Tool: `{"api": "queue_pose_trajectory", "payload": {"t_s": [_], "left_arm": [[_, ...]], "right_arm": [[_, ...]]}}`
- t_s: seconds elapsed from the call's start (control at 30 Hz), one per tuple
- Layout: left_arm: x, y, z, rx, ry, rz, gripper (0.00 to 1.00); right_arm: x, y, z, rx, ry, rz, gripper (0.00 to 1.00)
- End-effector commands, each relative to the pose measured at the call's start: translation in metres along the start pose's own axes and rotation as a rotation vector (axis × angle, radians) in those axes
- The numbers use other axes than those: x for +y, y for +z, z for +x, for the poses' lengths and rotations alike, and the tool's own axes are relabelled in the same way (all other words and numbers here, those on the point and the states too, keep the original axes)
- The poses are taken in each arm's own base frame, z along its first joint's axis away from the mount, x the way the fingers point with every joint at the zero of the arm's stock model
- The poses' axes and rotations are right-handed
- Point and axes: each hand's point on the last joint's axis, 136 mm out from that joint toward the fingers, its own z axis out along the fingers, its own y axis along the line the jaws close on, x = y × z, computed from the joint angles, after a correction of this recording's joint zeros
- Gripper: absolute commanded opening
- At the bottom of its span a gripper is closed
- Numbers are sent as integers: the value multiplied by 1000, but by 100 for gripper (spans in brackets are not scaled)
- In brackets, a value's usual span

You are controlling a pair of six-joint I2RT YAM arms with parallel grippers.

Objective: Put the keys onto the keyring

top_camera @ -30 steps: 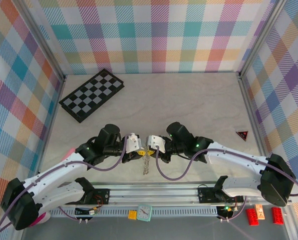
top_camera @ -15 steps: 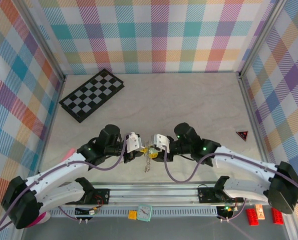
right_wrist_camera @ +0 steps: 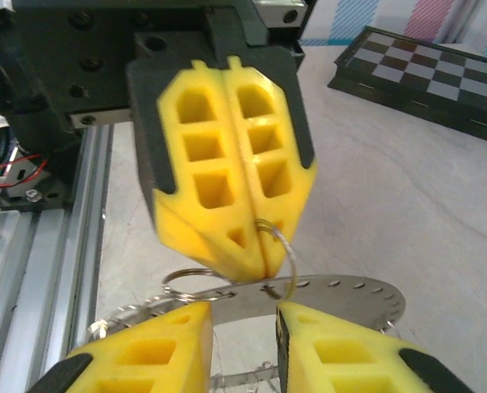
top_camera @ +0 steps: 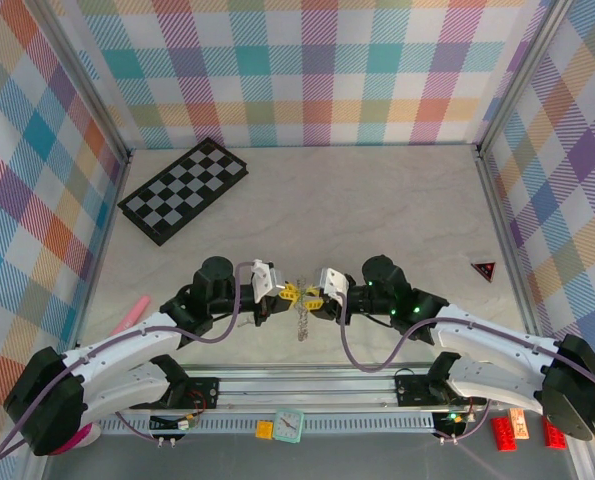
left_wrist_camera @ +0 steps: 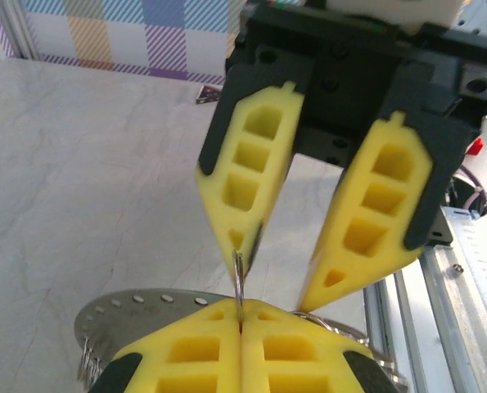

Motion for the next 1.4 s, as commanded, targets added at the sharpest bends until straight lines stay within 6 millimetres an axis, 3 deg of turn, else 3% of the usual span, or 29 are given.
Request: {"api": "queue_pose_trajectory", "payload": {"t_s": [0.0, 0.37, 0.67, 0.97, 1.07, 1.23, 1.37], "left_arm": [[-10, -1, -18, -72, 52, 55, 0], [-17, -5, -18, -67, 113, 77, 0], [-23, -7, -22, -77, 136, 104, 0], [-22, -7, -29, -92, 142, 98, 0], [-14, -7, -23, -36, 123, 54, 18], [-11, -6, -7, 106, 143, 37, 19], [-12, -4, -10, 114, 159, 45, 16]], "right_arm": [[-10, -2, -15, -39, -11, 38, 27], [-5, -10, -22, -34, -19, 22, 28], [9, -9, -47, -104, -30, -88, 18], [15, -4, -44, -68, -30, -142, 0], [15, -7, -42, -34, -48, -144, 0], [17, -10, -36, 64, -72, -173, 0], [18, -9, -36, 104, -79, -203, 0]]}}
